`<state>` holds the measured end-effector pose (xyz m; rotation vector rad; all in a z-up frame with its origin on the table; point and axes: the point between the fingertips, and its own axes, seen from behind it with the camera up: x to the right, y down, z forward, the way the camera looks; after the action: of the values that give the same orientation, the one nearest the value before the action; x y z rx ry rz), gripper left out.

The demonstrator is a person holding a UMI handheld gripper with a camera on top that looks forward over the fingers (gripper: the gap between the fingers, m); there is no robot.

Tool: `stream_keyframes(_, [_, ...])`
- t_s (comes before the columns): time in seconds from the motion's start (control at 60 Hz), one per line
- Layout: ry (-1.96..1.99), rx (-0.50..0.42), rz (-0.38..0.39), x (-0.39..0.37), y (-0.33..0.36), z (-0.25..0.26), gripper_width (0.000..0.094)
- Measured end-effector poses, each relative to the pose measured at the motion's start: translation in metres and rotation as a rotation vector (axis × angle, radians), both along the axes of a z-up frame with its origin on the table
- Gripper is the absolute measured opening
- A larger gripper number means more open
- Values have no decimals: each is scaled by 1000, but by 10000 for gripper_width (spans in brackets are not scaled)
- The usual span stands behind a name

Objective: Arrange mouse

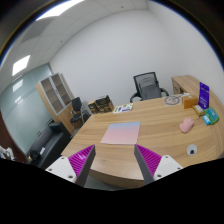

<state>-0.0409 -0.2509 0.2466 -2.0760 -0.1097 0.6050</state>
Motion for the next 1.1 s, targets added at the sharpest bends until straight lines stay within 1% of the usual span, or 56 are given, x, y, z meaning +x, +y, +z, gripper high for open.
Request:
stream_keyframes(0.133, [-82,-5,-132,44,15,-25,815])
stream_keyframes(0.3, [-176,23,-257,117,49,-63,814])
stream_keyframes(0.383, [-209,17,-315,161,71,-86,814])
stream_keyframes(0.433, [-215,12,-336,185,88,-100,815])
stream_keyframes(0.533, [-225,-3,-351,229,131,-134,817])
stream_keyframes(0.667, [-243,3,-343,273,191,-175,817])
stream_keyframes(0.85, [-241,-70,-325,304,250,-226,815])
stream_keyframes(0.967, [-221,-101,-311,308,273,-238,826])
stream_keyframes(1.1, [-226,-99,-278,303,298,-240,827])
